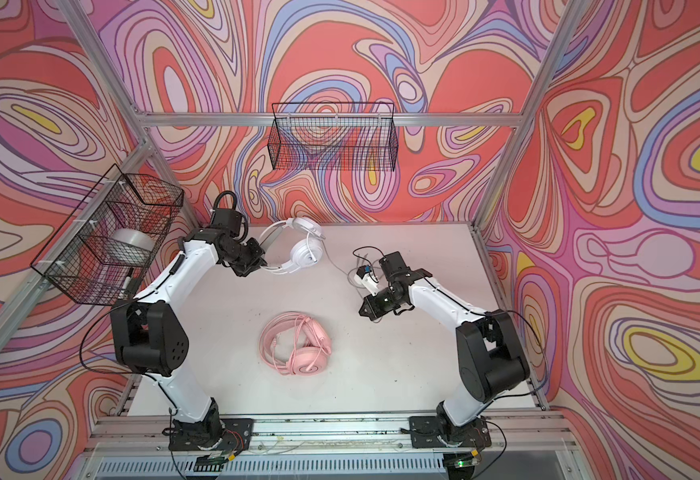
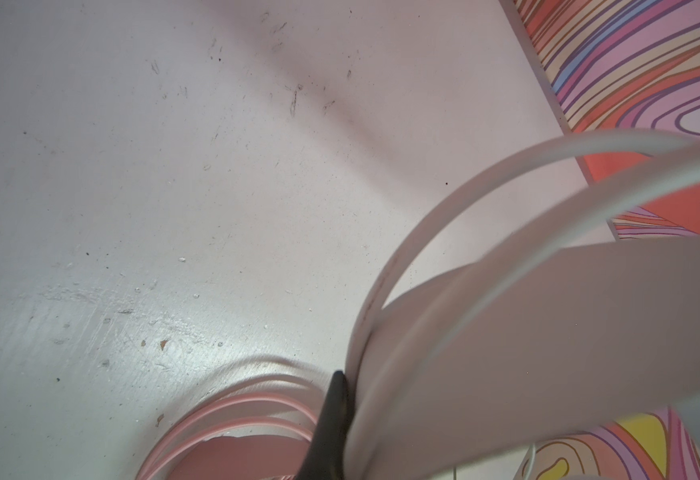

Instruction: Wrap the headphones

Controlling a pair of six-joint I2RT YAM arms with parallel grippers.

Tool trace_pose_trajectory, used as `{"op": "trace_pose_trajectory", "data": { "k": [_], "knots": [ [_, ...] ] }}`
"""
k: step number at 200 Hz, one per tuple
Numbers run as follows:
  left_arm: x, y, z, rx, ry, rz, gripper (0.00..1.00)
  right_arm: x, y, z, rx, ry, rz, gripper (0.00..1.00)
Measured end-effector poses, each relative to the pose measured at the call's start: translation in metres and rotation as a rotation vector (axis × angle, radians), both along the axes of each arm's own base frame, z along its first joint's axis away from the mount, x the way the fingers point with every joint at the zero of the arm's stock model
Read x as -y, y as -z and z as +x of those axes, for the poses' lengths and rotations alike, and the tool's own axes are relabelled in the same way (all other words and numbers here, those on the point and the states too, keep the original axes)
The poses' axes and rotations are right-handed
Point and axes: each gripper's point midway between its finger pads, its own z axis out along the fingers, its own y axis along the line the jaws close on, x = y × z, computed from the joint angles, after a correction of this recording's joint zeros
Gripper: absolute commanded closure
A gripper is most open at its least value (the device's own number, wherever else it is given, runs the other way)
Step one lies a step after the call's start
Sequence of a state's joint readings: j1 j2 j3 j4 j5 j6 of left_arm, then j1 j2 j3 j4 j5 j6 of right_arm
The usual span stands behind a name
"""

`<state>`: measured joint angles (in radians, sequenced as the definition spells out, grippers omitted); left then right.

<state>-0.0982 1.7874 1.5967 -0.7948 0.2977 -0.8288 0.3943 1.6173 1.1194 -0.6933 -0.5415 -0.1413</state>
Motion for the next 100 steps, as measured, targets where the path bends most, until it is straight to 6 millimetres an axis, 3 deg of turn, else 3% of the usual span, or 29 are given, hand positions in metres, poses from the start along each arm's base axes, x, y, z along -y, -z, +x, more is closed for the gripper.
{"op": "trace_pose_trajectory", "data": {
  "k": [47,100],
  "knots": [
    [0.003,0.0,0.001,0.004,-0.006,0.005,1.0,-0.031,-0.013,-0.021,0.025,-0.129,-0.068,1.0],
    [0.01,0.0,0.004,0.008,0.0,0.03,1.0,-0.047,-0.024,-0.033,0.085,-0.237,-0.147,1.0]
  ]
}}
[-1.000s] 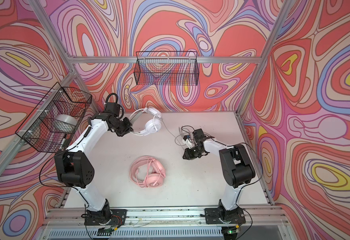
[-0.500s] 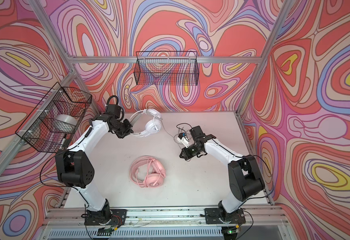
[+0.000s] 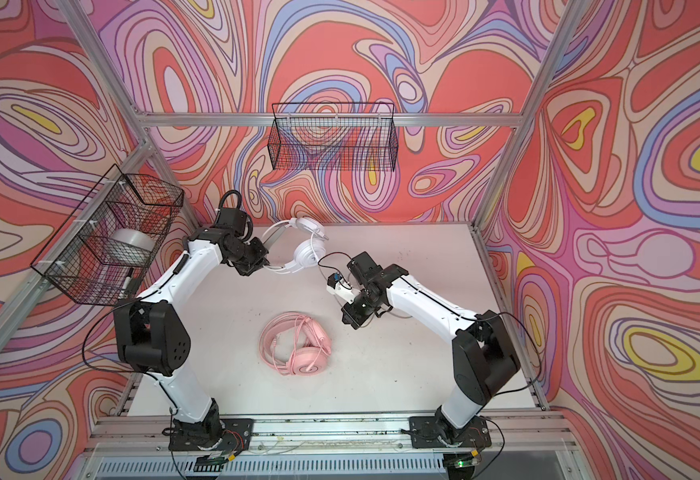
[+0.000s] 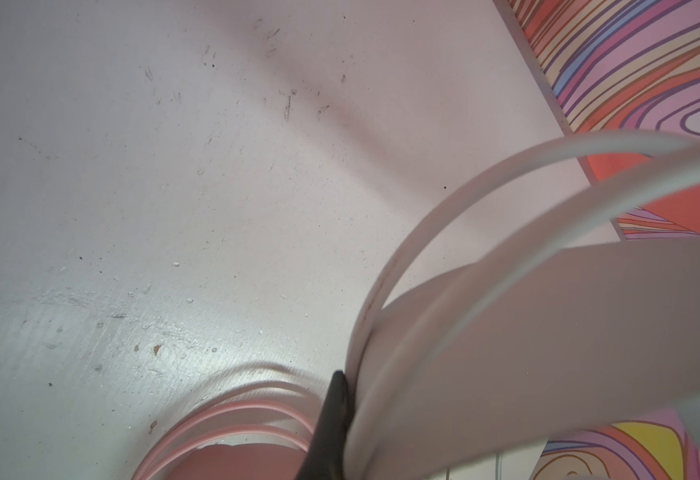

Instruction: Wrap the headphones

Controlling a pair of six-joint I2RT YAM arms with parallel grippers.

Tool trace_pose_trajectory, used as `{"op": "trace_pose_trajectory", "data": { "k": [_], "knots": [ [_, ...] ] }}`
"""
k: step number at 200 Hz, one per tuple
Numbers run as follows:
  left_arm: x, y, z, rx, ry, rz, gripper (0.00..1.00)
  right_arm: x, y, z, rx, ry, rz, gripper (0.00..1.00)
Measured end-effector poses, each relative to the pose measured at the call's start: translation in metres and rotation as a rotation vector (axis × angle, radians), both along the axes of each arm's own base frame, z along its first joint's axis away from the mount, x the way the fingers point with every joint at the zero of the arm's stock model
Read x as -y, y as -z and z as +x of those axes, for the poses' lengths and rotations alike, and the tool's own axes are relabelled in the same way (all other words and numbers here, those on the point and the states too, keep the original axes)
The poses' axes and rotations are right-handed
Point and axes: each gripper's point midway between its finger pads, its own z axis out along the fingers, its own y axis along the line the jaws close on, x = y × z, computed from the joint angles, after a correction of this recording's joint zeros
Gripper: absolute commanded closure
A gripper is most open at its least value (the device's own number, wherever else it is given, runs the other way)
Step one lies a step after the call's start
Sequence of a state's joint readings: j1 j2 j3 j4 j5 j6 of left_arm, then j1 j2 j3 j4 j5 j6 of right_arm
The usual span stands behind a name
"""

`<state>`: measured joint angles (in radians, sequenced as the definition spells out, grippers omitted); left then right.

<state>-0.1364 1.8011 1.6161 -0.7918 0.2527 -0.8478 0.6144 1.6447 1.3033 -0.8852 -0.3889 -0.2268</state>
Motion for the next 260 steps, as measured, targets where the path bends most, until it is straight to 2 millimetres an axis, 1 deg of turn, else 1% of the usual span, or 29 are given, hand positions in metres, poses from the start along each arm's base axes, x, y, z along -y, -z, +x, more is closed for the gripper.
{"op": "trace_pose_trajectory", "data": {
  "k": [20,51,74,100,133,160,186,232,260],
  "knots": [
    [0.006,-0.001,0.005,0.001,0.003,0.009,1.0,-0.003,-0.002,-0.003,0.009,-0.033,-0.022,1.0],
    [0.022,0.0,0.016,-0.003,0.026,0.048,1.0,-0.006,-0.009,-0.003,0.029,-0.073,-0.044,1.0],
    [0.033,0.006,0.017,-0.02,0.045,0.086,1.0,-0.009,-0.016,-0.002,0.044,-0.1,-0.049,1.0],
    [0.042,0.014,0.016,-0.045,0.066,0.128,1.0,-0.011,-0.019,0.0,0.039,-0.126,-0.063,1.0],
    [0.047,0.02,0.018,-0.068,0.09,0.197,1.0,-0.013,-0.019,0.002,0.027,-0.153,-0.08,1.0],
    [0.048,0.025,0.017,-0.082,0.112,0.249,1.0,-0.017,-0.031,0.007,0.043,-0.17,-0.074,1.0],
    [0.049,0.028,0.016,-0.099,0.137,0.297,1.0,-0.025,-0.041,0.015,0.06,-0.186,-0.058,1.0],
    [0.048,0.034,0.012,-0.125,0.194,0.381,1.0,-0.033,-0.039,0.023,0.036,-0.196,-0.068,1.0],
    [0.047,0.034,0.01,-0.134,0.237,0.426,1.0,-0.034,-0.044,0.027,0.04,-0.197,-0.072,1.0]
  ]
}}
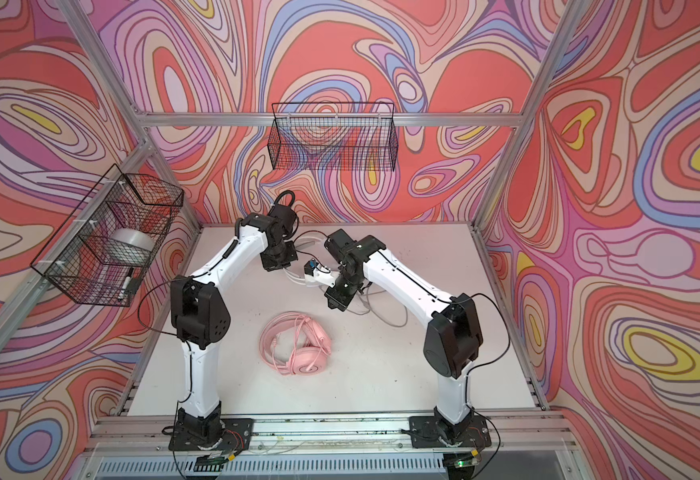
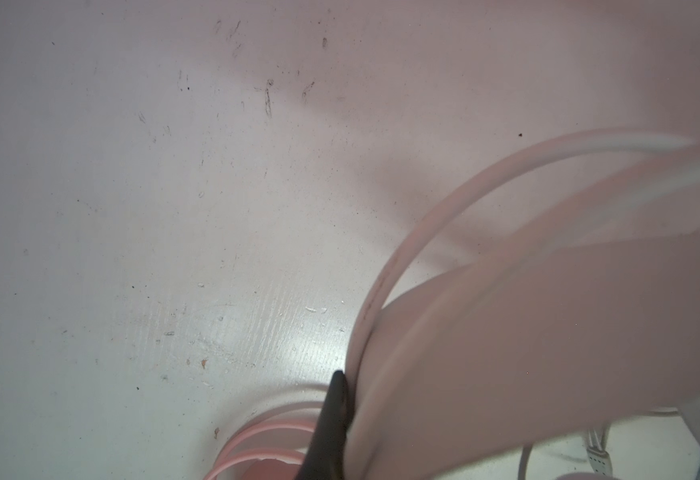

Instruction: Wrap the headphones

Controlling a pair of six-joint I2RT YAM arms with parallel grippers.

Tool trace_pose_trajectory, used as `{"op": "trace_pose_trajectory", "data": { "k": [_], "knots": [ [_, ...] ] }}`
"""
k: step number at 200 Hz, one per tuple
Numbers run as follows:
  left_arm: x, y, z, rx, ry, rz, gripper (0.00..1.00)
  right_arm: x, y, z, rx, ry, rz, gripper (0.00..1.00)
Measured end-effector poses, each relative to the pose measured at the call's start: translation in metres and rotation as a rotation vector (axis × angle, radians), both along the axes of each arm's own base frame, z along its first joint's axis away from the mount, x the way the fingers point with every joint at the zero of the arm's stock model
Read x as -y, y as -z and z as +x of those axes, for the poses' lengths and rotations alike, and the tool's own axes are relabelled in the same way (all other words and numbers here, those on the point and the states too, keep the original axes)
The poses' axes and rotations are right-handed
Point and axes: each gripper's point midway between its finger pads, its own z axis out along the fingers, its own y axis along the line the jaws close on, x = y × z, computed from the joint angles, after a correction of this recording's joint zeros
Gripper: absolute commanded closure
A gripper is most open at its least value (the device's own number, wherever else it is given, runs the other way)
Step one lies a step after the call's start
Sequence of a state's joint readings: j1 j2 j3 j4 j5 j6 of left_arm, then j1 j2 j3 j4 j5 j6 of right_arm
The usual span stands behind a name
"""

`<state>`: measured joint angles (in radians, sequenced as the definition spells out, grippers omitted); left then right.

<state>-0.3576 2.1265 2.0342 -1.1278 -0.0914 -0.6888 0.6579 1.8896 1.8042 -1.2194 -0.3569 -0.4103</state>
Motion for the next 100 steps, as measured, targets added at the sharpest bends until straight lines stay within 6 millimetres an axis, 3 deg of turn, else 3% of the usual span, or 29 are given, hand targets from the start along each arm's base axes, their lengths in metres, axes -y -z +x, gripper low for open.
{"op": "trace_pose_trajectory", "data": {
  "k": [43,100],
  "knots": [
    [-0.003,0.005,-0.006,-0.031,0.058,0.052,1.0,-0.005,-0.015,0.014,0.047,0.0,-0.002,1.0],
    [0.001,0.006,-0.01,-0.047,0.151,0.088,1.0,0.001,-0.012,0.032,0.115,-0.005,-0.074,1.0]
  ]
}}
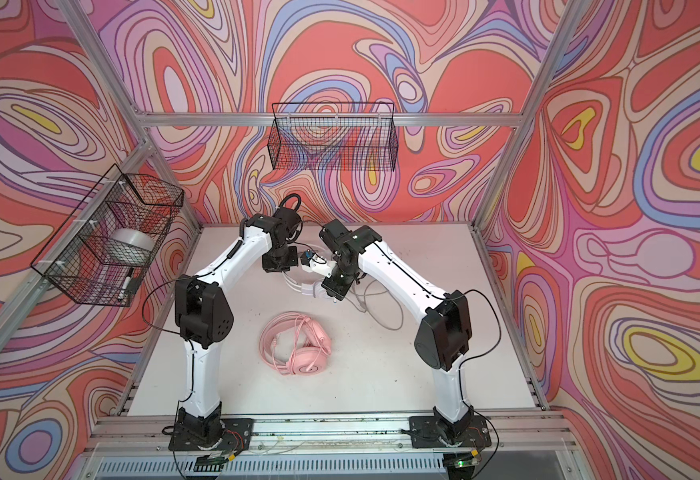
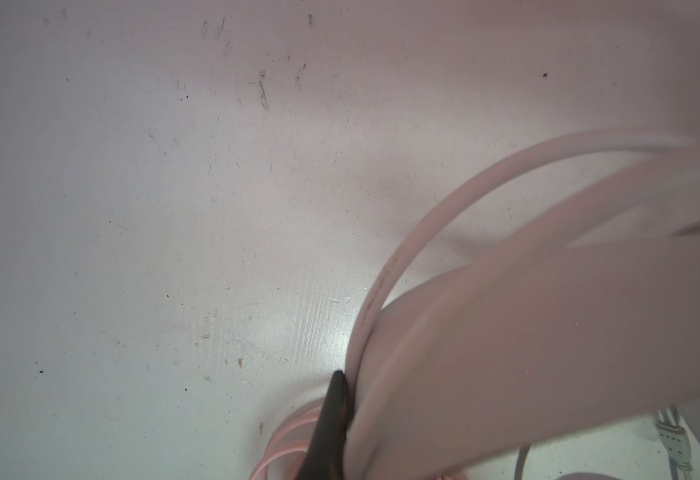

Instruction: Wrap the headphones

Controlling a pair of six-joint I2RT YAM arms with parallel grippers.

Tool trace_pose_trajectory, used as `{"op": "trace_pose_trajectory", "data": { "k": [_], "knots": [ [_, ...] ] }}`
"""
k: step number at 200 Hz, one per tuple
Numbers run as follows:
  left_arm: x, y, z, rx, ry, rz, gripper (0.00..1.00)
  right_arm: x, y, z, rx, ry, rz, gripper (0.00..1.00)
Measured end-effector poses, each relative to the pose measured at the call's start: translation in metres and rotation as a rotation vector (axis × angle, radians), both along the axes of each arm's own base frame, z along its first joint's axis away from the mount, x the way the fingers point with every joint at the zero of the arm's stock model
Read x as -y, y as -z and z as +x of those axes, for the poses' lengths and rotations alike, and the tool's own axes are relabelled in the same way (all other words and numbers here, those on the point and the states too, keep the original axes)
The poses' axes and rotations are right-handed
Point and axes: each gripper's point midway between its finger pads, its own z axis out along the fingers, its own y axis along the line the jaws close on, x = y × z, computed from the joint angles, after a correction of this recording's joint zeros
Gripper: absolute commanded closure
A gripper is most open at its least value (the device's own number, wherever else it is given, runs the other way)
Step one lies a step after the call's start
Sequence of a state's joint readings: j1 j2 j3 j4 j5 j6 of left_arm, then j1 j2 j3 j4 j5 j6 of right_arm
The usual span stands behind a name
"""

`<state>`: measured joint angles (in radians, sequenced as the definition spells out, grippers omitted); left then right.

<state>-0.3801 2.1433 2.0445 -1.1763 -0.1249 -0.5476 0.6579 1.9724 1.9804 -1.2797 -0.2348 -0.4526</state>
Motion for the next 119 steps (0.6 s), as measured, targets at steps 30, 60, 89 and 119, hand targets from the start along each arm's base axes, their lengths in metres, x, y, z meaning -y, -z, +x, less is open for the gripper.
{"op": "trace_pose_trajectory", "data": {
  "k": [30,60,89,119],
  "knots": [
    [0.002,0.0,-0.001,-0.006,0.048,0.01,1.0,0.007,-0.002,0.011,0.053,0.009,-0.043,1.0],
    [0.003,0.0,-0.002,-0.011,0.078,0.013,1.0,0.017,-0.005,0.025,0.105,0.031,-0.069,1.0],
    [0.006,0.001,-0.003,-0.017,0.106,0.006,1.0,0.027,-0.007,0.04,0.147,0.055,-0.086,1.0],
    [0.008,0.001,-0.003,-0.02,0.127,0.0,1.0,0.031,-0.008,0.061,0.2,0.072,-0.092,1.0]
  ]
}}
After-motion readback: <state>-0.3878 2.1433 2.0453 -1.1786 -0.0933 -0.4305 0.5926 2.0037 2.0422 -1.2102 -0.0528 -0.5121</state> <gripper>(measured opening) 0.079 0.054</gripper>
